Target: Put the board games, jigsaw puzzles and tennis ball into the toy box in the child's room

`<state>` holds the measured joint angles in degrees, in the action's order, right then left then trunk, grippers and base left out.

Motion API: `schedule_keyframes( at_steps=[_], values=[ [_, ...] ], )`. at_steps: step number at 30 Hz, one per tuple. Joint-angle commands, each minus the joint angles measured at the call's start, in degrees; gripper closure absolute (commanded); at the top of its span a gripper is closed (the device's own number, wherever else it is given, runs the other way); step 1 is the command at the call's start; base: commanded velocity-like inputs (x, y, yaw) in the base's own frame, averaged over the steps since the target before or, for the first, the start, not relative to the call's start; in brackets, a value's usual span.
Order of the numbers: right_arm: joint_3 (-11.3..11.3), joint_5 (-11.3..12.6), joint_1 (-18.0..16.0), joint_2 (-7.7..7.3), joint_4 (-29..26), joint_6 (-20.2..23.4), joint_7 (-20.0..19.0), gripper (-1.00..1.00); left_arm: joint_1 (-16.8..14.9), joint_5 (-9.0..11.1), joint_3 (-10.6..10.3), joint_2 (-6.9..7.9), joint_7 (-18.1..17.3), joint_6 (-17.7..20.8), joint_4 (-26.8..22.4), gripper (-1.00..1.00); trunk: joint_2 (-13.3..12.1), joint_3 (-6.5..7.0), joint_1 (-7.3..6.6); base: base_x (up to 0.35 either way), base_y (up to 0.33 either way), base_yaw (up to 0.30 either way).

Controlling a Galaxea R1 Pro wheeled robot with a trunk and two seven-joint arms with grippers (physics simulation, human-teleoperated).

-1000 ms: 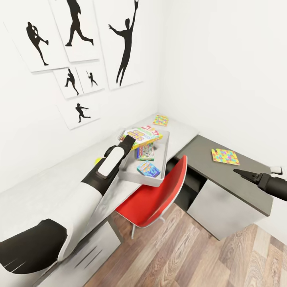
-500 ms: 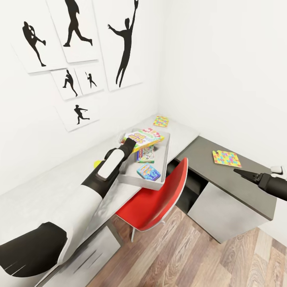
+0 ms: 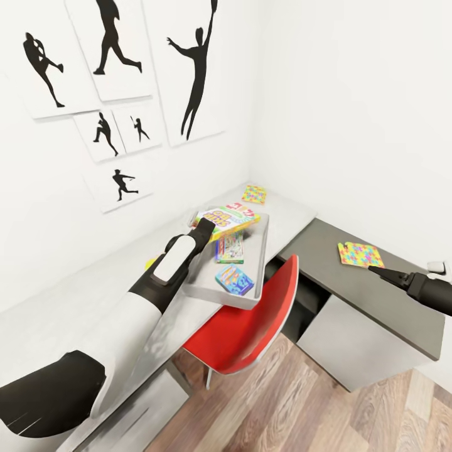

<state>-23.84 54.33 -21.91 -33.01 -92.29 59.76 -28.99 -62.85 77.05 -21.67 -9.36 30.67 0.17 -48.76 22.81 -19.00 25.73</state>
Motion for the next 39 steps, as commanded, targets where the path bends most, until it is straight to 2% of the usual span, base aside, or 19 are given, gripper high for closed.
schedule_keyframes(
  at_steps=[1,15,39],
  values=[
    [-0.1,-0.5,-0.1,-0.01,0.0,0.2,-0.5,-1.0,0.0,0.1,-0.2,0.02,0.4,0.0,-0.1,1.0,0.1,-0.1,0.05,0.164,0.0,0.0],
    [-0.1,-0.5,-0.1,-0.02,0.0,0.2,-0.5,-1.0,0.1,0.3,-0.4,0.04,0.4,0.0,0.0,1.0,0.1,-0.3,0.05,0.06,0.0,0.0],
    [-0.1,-0.5,-0.1,-0.04,0.0,0.2,-0.5,-1.0,0.0,0.6,-0.5,-0.04,0.3,0.0,0.6,1.0,0.1,-2.32,0.05,0.003,0.0,0.0]
  ],
)
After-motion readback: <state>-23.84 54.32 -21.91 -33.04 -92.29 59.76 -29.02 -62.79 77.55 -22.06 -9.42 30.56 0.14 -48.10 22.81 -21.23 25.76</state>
